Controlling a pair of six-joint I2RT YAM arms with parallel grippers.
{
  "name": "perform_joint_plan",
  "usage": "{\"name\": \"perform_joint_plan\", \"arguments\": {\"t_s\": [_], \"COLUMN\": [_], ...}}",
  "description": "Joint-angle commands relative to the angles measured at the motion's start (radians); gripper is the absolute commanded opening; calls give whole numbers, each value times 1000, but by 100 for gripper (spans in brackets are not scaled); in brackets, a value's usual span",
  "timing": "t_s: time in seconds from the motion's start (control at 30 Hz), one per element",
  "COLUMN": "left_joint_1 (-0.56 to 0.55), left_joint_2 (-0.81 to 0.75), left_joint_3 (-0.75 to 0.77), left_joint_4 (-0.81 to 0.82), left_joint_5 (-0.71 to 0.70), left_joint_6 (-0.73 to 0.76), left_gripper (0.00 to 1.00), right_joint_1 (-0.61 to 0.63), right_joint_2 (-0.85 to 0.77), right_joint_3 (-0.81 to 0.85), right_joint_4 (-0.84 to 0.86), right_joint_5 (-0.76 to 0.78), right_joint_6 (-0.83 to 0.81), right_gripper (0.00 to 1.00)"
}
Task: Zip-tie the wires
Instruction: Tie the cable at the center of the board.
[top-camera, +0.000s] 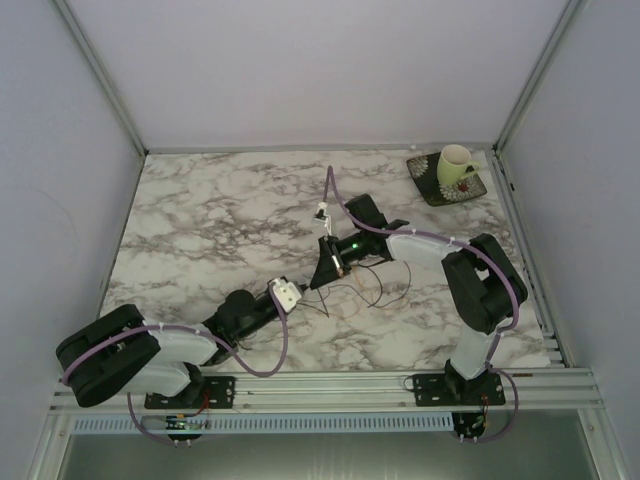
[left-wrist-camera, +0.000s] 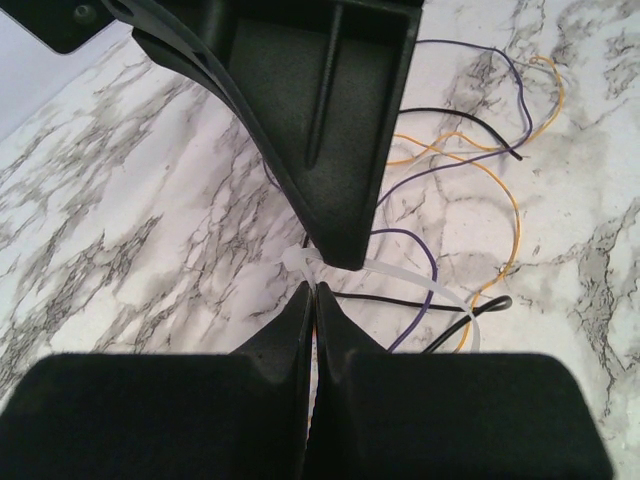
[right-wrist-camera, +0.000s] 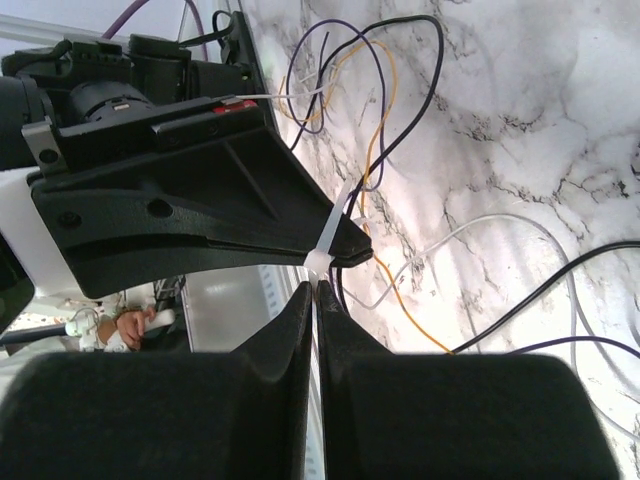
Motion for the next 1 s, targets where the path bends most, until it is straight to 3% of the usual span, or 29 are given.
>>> {"name": "perform_joint_plan", "arguments": {"t_s": [0.0,0.13,0.23,0.33,0.7,0.97], "left_joint_1": [-27,-27,-27,-27,-27,-27], "left_joint_2": [-10,10,8,13,3,-1], "left_joint_3": [15,-3,7,16,24,24], "left_joint_4": [12,80,82,74,67,66], "left_joint_5": [30,-18,-31,-26,36,33], "left_joint_6": [32,-5,-23,-26,-21,-23], "left_gripper": [0,0,0,0,0,0], "right_joint_1": [-24,-26,-35,-51,-45,-21], "right_joint_2": [-30,-37,-67,-90,-32,-18], "right_joint_3": [37,14,-17,-28,79,61], "right_joint_4": [39,38,35,35,33,29], "right_joint_5": [53,21,3,-2,-16,-4], "right_joint_6": [24,23,14,8,16,13], "right_gripper": [0,2,14,19,23,30]}}
